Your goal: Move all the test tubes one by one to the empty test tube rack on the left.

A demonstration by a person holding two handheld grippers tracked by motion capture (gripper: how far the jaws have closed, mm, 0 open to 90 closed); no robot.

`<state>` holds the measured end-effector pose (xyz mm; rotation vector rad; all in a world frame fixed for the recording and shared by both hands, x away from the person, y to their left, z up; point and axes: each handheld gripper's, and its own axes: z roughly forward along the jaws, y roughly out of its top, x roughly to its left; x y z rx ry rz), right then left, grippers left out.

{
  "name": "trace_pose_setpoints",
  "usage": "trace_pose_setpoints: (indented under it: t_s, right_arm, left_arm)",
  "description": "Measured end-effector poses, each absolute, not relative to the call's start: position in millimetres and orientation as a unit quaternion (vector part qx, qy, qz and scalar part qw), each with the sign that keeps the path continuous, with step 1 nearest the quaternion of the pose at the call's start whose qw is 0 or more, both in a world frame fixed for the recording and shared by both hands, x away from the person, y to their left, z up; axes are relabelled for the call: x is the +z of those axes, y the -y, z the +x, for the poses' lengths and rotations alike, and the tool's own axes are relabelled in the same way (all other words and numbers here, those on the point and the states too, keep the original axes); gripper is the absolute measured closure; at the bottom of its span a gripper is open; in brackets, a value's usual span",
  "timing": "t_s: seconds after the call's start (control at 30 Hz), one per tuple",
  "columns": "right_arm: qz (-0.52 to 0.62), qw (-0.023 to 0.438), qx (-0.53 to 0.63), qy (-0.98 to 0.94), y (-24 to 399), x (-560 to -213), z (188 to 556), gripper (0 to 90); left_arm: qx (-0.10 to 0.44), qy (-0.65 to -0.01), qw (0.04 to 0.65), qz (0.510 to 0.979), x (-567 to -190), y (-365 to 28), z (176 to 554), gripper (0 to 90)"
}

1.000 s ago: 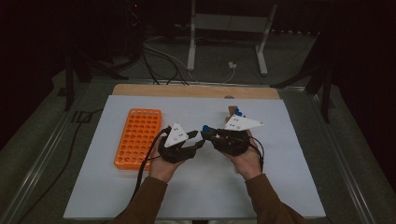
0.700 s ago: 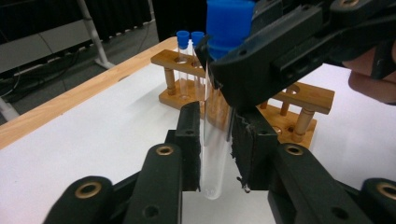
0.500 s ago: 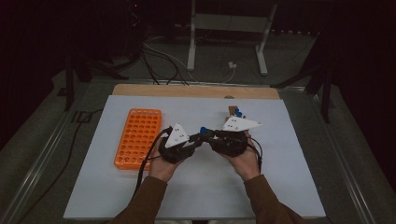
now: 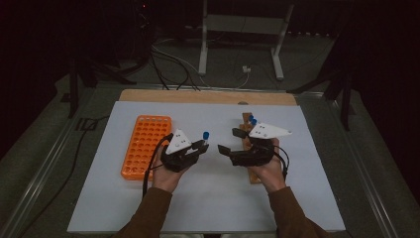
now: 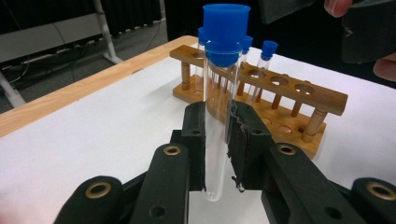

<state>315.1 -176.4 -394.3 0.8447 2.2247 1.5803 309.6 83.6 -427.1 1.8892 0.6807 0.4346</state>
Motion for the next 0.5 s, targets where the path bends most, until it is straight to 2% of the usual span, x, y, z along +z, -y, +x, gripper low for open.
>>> trace_pose_setpoints:
  t_s: [0.07, 0.1, 0.13, 0.5]
  right_arm:
    - [0.303, 0.152, 0.544, -0.768, 182, -396, 315, 9.8]
    - [0.303, 0.152, 0.544, -0.768, 182, -396, 315, 9.8]
    - [0.318, 0.162, 0.538, -0.764, 185, -396, 315, 1.7]
    - [0.341, 0.191, 0.531, -0.752, 214, -400, 314, 0.0]
  left_arm:
    - [0.183, -0.286, 0.517, 0.786, -426, -88, 309, 78.0]
    - [0.184, -0.288, 0.517, 0.785, -426, -90, 308, 78.0]
    - [0.185, -0.289, 0.516, 0.785, -426, -92, 308, 78.0]
    - [0.188, -0.313, 0.521, 0.772, -425, -123, 300, 77.9]
